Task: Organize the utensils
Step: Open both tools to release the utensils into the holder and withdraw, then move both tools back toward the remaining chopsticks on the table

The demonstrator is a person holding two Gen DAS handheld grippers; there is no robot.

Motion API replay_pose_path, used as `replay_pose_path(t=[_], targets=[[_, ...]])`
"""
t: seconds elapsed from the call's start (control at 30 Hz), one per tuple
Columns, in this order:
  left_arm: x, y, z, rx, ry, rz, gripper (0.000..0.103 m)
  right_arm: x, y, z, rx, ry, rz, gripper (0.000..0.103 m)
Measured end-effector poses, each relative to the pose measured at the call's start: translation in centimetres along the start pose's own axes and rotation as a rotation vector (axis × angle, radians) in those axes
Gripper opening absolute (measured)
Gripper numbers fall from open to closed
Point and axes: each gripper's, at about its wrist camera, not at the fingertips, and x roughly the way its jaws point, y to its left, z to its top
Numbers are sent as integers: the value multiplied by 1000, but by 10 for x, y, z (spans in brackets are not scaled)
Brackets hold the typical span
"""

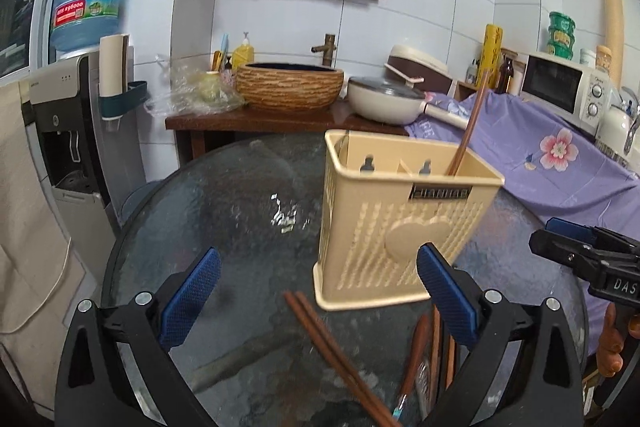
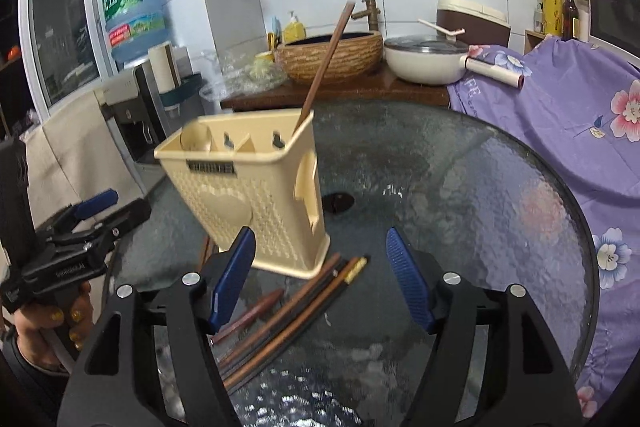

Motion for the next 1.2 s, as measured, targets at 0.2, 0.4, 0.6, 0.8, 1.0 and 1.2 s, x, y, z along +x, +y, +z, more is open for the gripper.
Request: replay_pose_path(t=[0.2,0.4,0.6,0.8,1.0,1.2], targets=[[6,6,-25,-15,86,25,96,16,3,-33,-16,97,-4,68],[13,12,-43,-32,145,46,96,25,8,-58,-36,146,-11,68],[19,15,-57,-56,195,64,96,29,13,-74,-55,175,-25,68],[22,11,-67,-72,227,65,88,35,26,-85,-100,183,-18,68],[25,-9,-70,-20,243,43,78,45,49,-96,-183,187,-25,68],[26,-12,-74,2,269,39,65,49,53,-100,-246,228,-58,68]])
